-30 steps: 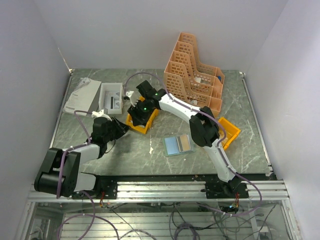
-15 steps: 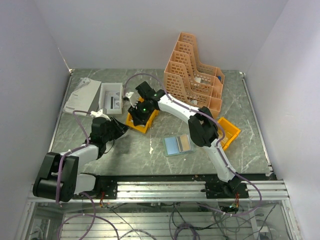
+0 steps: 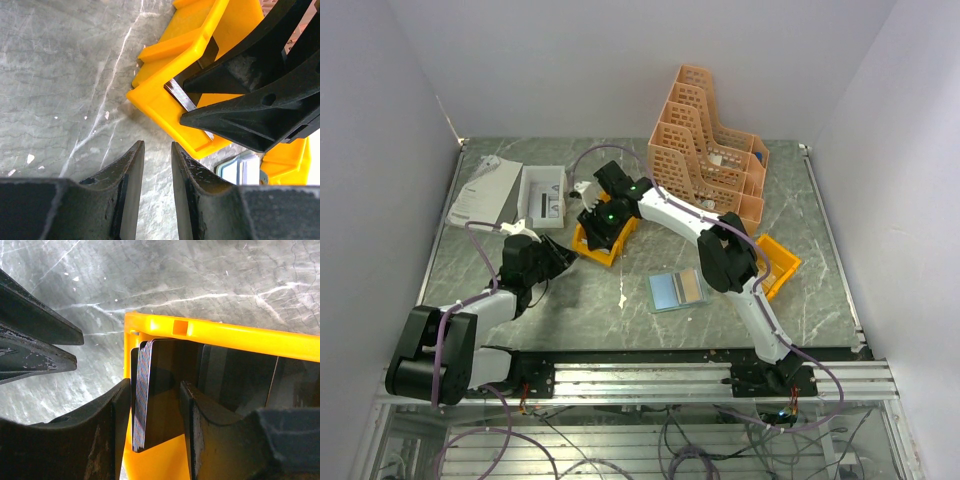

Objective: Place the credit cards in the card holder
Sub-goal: Pick up the credit card from the storage box.

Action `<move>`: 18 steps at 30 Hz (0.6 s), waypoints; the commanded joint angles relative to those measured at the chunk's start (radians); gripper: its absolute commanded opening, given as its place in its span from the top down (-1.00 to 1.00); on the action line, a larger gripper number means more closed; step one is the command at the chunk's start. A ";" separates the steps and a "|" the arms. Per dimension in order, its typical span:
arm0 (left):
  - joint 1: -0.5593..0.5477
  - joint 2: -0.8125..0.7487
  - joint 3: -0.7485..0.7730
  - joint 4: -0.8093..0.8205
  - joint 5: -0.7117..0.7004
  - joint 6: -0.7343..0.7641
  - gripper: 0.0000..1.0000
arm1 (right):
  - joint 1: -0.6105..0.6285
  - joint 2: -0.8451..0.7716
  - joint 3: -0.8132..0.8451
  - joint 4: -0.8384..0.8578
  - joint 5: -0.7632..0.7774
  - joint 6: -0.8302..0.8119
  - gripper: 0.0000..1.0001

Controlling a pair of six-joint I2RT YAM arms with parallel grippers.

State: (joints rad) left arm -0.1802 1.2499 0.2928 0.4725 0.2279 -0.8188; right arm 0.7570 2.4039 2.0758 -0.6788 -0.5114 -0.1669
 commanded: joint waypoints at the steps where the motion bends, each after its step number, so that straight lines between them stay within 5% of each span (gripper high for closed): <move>1: 0.011 -0.007 -0.006 0.009 -0.010 0.015 0.22 | -0.014 -0.012 0.021 0.022 -0.009 0.015 0.15; 18: 0.011 -0.006 -0.004 0.009 -0.005 0.015 0.23 | -0.035 -0.013 0.032 0.030 -0.022 0.038 0.19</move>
State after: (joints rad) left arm -0.1802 1.2499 0.2928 0.4728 0.2287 -0.8188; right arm 0.7319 2.4039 2.0758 -0.6678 -0.5316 -0.1371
